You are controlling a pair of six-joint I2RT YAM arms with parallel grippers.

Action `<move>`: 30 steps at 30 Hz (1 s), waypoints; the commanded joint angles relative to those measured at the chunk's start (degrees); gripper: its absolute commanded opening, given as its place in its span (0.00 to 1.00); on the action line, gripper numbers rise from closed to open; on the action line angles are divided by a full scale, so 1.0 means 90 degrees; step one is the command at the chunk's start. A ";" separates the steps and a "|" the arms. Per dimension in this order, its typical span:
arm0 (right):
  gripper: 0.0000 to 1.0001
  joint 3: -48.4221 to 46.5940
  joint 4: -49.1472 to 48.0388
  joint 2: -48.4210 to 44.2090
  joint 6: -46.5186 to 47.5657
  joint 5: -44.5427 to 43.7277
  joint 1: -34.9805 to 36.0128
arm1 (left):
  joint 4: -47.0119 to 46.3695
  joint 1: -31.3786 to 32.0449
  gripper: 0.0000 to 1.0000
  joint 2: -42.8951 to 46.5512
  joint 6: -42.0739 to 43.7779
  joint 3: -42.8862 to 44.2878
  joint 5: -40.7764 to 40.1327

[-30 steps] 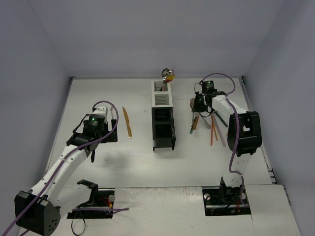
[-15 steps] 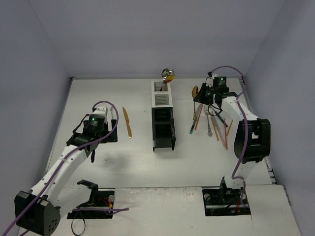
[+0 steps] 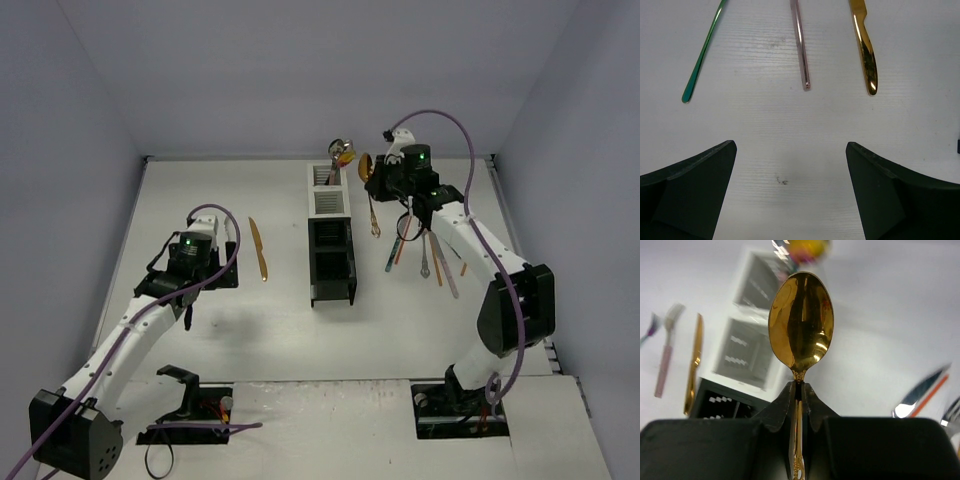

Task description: Sort the eating utensils into containers

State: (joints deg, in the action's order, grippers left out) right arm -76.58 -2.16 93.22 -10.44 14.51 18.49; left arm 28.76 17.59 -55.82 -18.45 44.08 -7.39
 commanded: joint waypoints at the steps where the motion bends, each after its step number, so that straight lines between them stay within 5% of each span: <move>1: 0.00 -0.0335 -0.1829 -0.0719 0.0523 -0.0497 0.0380 | -0.0376 -0.0051 0.90 0.0203 0.0091 0.0097 -0.0107; 10: 0.00 -0.0469 -0.4431 0.0026 0.1038 -0.0559 0.0817 | -0.0472 -0.0051 0.90 0.0568 0.0145 -0.0013 -0.0030; 30: 0.02 -0.1726 -0.7517 0.2672 0.2487 -0.0448 0.1041 | -0.0901 -0.0011 0.90 0.1281 0.0507 -0.0455 -0.0058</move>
State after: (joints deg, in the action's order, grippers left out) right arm -87.53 -54.99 115.29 9.57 9.48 28.86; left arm 25.01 17.54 -44.21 -15.33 39.41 -6.97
